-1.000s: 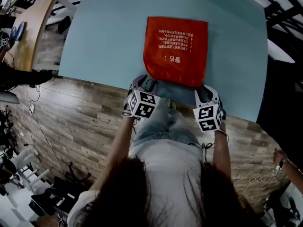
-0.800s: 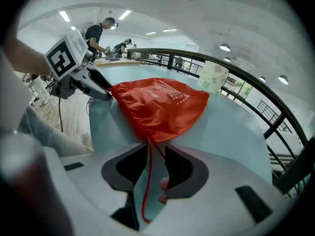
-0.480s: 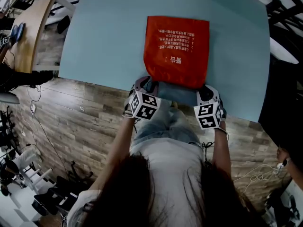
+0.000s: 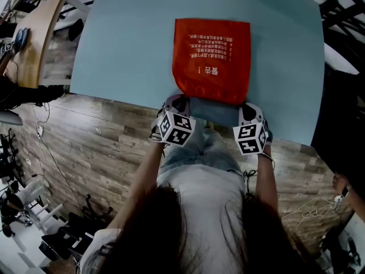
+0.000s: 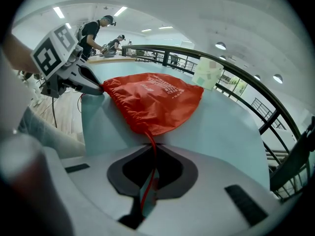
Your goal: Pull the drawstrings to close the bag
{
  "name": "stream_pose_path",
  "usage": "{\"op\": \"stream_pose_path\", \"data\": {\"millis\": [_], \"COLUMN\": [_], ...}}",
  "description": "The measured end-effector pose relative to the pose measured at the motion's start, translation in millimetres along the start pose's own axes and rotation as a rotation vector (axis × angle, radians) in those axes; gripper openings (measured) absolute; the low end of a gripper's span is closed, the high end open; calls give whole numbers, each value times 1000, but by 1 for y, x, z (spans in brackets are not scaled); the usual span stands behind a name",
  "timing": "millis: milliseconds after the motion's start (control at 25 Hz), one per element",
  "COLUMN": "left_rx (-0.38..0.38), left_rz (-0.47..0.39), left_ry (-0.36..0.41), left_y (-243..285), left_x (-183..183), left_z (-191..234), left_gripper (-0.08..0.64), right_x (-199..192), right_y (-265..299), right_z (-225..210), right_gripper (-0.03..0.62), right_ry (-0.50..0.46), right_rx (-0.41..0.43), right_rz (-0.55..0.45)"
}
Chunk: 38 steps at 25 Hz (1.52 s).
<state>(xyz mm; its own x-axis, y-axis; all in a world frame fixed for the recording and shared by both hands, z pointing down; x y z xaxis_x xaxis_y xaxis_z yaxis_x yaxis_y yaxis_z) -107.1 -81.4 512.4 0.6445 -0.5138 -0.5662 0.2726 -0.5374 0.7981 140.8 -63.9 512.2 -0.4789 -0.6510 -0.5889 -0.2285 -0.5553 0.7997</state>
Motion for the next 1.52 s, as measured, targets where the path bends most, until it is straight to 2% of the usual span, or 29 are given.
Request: {"op": "stream_pose_path", "data": {"millis": [200, 520, 680, 1200, 1520], "left_rx": [-4, -2, 5, 21, 26], "left_rz": [0, -13, -16, -8, -10], "left_ry": [-19, -53, -82, -89, -97], "left_y": [-1, -3, -3, -5, -6], "left_x": [-1, 0, -1, -5, -8], "left_z": [1, 7, 14, 22, 26], "left_gripper": [19, 17, 17, 17, 17], "right_x": [-4, -3, -7, -16, -20], "right_y": [-3, -5, -7, -8, -9], "right_z": [-4, -9, -18, -27, -34], "right_gripper": [25, 23, 23, 21, 21], "right_ry": [46, 110, 172, 373, 462], "right_rx": [9, -28, -30, -11, -12], "right_rz": [-13, -24, -24, -60, -65]}}
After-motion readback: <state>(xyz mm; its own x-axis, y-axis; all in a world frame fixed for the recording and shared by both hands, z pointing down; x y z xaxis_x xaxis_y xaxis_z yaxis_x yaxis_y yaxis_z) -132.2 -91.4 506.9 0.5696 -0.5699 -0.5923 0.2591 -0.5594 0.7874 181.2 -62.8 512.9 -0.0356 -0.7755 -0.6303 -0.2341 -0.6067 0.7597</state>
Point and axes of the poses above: the fingertips, and each gripper's own axes: y forward along the fingers, z to its left, x out of its top, the point moved 10 cm from there along -y, backward along the fingers, and after that the axes turned 7 degrees about y, right-handed, at the moved point
